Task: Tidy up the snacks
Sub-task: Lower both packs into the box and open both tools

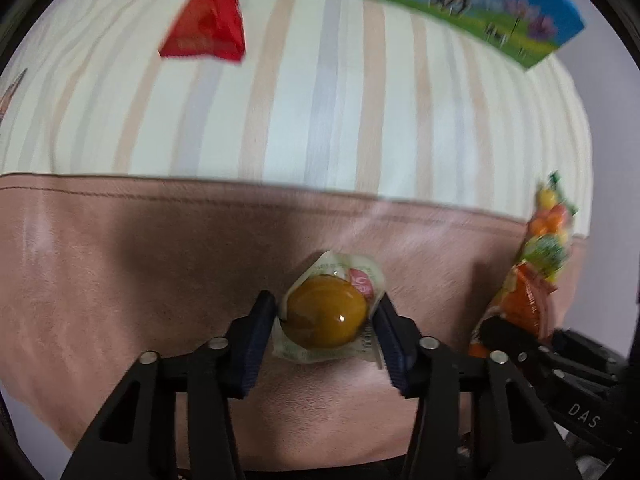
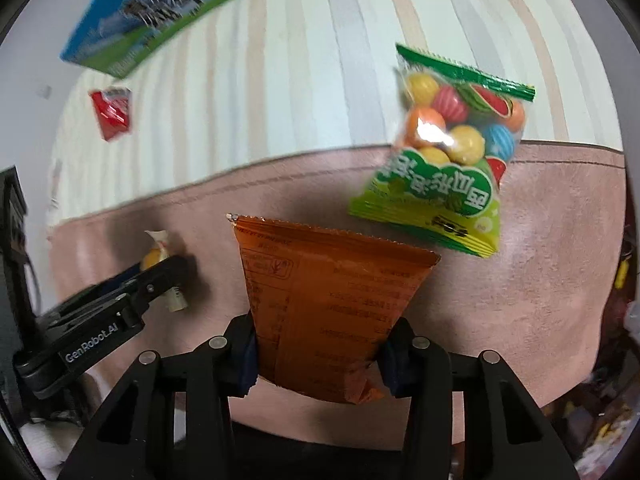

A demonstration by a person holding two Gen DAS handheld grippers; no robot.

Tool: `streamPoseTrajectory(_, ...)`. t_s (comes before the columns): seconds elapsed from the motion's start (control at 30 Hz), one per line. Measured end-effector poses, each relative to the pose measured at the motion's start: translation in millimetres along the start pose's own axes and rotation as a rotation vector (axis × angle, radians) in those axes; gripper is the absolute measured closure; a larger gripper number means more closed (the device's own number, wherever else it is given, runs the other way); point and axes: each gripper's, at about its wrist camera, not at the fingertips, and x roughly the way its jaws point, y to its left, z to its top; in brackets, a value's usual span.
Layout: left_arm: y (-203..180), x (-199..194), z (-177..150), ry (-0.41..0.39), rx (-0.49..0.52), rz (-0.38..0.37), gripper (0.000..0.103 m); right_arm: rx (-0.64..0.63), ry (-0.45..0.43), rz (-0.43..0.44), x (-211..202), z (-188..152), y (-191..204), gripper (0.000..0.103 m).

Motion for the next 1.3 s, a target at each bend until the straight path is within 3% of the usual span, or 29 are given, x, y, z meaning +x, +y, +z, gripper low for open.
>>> streamPoseTrajectory(0.27, -1, -43, 19, -0.073, -0.019, -0.061, 0.058, -0.011, -0.099, 0.098, -61, 32, -4, 0.054)
streamPoseTrajectory(0.47, -7, -107, 45, -0.144, -0.048, -0.191, 0.058, -0.043, -0.186, 0.151, -121, 61, 14, 0.054)
streamPoseTrajectory(0.6, -27, -158, 85, -0.226, -0.010, -0.239, 0.058, -0.087, -0.267, 0.164, -168, 98, 25, 0.054)
streamPoseTrajectory(0.8, -68, -202, 168, -0.319, 0.062, -0.207, 0.058, -0.157, -0.335, 0.101, -205, 191, 55, 0.054)
streamPoseTrajectory(0.93, -85, -184, 238, -0.269, 0.089, -0.154, 0.058, -0.180, -0.305, 0.031, -193, 262, 73, 0.054)
streamPoseTrajectory(1.03, -83, -147, 283, -0.159, 0.080, -0.147, 0.058, -0.177, -0.257, -0.003, -170, 301, 75, 0.054)
streamPoseTrajectory(1.3, -73, -68, 338, 0.030, 0.062, -0.090, 0.057, -0.195, -0.149, -0.066, -100, 346, 74, 0.054)
